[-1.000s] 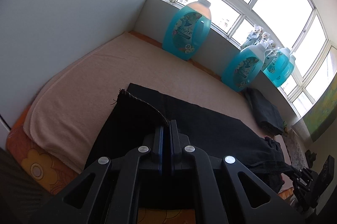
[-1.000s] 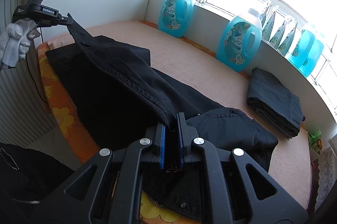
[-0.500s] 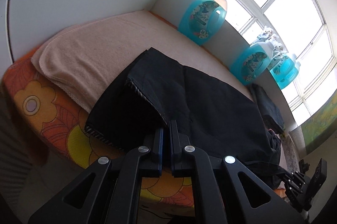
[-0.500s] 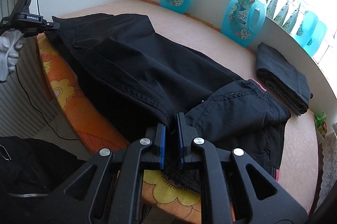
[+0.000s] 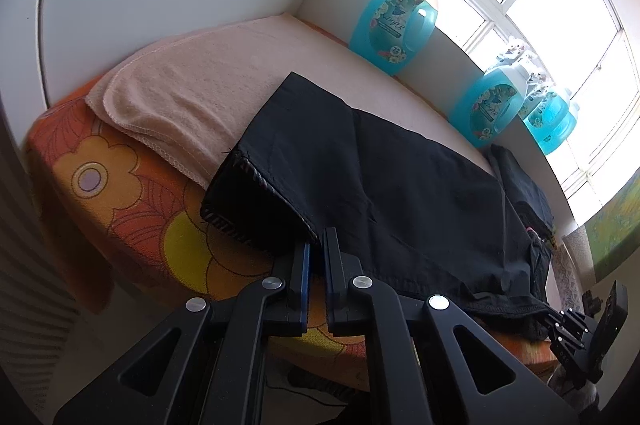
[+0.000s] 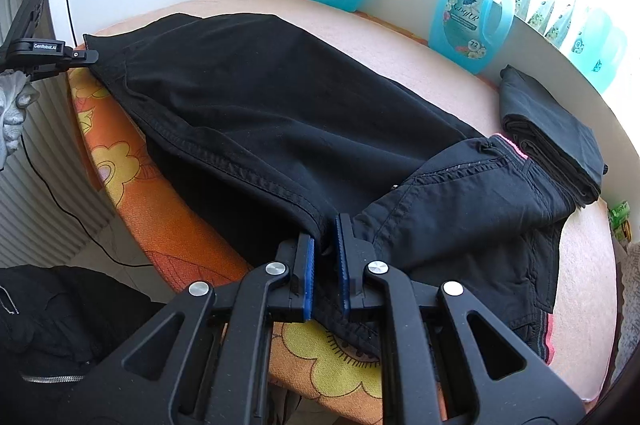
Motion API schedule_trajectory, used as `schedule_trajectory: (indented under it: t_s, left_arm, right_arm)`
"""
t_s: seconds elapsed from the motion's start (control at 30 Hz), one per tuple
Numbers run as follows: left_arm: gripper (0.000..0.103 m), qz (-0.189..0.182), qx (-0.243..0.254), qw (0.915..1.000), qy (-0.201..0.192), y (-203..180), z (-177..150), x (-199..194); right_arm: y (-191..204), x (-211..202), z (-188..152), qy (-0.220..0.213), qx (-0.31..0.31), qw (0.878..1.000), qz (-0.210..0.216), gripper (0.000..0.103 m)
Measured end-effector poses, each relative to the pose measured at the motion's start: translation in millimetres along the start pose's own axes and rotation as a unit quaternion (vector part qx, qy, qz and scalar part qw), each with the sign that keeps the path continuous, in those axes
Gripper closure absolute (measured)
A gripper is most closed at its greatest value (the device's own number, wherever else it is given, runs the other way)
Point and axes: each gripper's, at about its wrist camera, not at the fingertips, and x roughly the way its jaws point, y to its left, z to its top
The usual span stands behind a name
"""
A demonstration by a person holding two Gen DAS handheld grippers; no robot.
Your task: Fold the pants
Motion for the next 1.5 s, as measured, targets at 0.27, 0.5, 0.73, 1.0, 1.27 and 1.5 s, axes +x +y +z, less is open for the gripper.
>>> schedule_trajectory:
  t_s: [0.27,0.5,0.73,1.0,1.27,1.5]
  left_arm:
    - [0.087,0.025,0.009,0.9996,-0.004,4.4,-4.2,-25.7]
    - [0.085,-0.010,0.076,0.9970,-0.013,-47.4,7.0,-28.6]
    - [0.074,-0.092,0.150,0.9838,0.034,-118.7,0.4,18.4]
    - [0.074,-0.112,0.199,0.9701,0.082,-149.4,-21.6,57.9]
    - [0.074,-0.111,0.204,0.9683,0.093,-144.9,-27.9,70.3]
    - [0.074,-0.120,0.209,0.9670,0.082,-141.8,-29.6,70.2]
  right_arm:
    - [-9.4,-2.4,-6.2,-0.014,0.048,0.999,0.014,0.088]
    - [-27.1,-29.1,-16.0,-0.038,0.106,0.993,0.040,0.055]
    - [-77.4,-52.4,-8.7,-0.054,0.179,0.982,-0.032,0.040]
    - [-156.9,-16.1,36.8,-0.022,0.271,0.962,-0.032,0.029]
    - [-188.3,72.3,69.1,0.094,0.343,0.934,-0.035,0.028]
    - [-189.2,108.5,82.8,0.151,0.342,0.923,-0.088,0.028]
